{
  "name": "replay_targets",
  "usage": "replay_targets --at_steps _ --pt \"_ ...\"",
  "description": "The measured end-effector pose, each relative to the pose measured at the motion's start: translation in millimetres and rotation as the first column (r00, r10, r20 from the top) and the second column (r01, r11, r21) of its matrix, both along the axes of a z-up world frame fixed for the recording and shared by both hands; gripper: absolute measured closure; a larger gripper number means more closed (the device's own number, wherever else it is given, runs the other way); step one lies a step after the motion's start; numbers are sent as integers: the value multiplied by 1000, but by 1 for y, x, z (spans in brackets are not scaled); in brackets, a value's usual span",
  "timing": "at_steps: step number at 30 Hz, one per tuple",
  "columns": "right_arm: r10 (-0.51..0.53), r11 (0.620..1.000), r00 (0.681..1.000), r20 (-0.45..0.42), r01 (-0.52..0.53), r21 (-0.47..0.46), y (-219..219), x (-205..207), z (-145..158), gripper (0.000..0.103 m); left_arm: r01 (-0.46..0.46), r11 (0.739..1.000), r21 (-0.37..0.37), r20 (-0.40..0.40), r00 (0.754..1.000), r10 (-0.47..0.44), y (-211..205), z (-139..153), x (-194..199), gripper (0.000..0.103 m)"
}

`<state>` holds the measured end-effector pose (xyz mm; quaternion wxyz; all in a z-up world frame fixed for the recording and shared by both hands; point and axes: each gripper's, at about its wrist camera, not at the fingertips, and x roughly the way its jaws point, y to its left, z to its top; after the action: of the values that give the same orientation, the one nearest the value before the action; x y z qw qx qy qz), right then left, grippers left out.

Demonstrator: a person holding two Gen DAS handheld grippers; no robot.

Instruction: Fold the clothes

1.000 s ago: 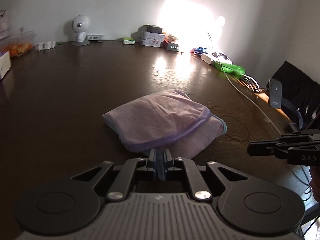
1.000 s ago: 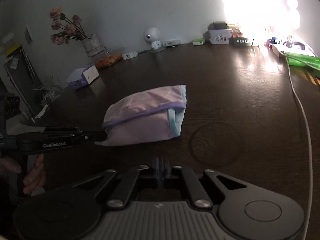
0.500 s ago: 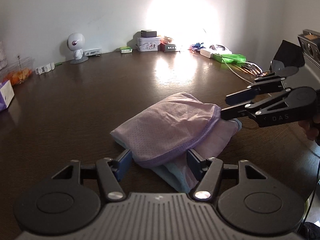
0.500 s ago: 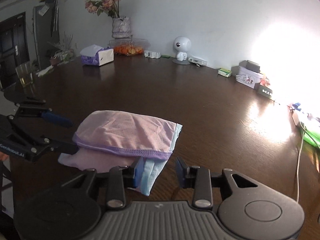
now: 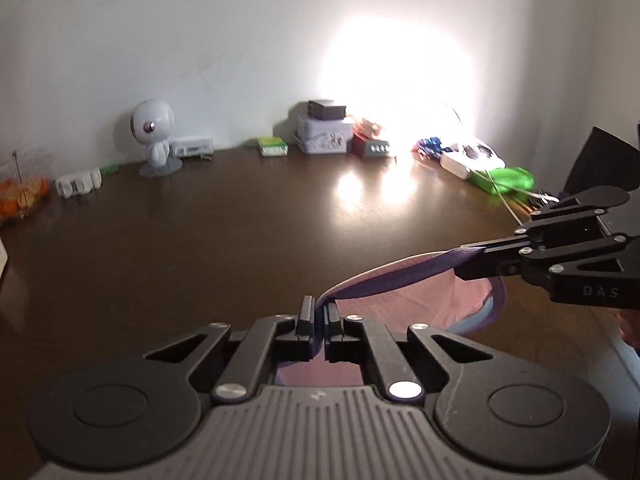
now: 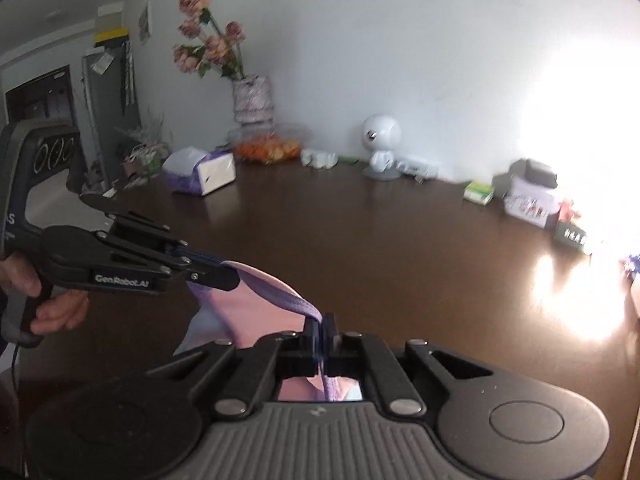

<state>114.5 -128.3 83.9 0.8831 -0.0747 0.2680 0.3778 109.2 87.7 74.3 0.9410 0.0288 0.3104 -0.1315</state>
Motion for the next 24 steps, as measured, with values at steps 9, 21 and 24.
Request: replay_targets --at_steps 9,21,24 --pt "-275 952 959 68 281 -118 20 81 5 71 -129 990 -54 -73 990 125 25 -3 57 44" --pt "-90 954 868 -488 217 209 -26 54 -62 97 -28 957 -290 -309 949 -65 7 -41 25 95" --pt "-58 932 876 -479 219 287 -32 30 -53 99 -42 935 -352 -240 970 -46 14 -24 -9 97"
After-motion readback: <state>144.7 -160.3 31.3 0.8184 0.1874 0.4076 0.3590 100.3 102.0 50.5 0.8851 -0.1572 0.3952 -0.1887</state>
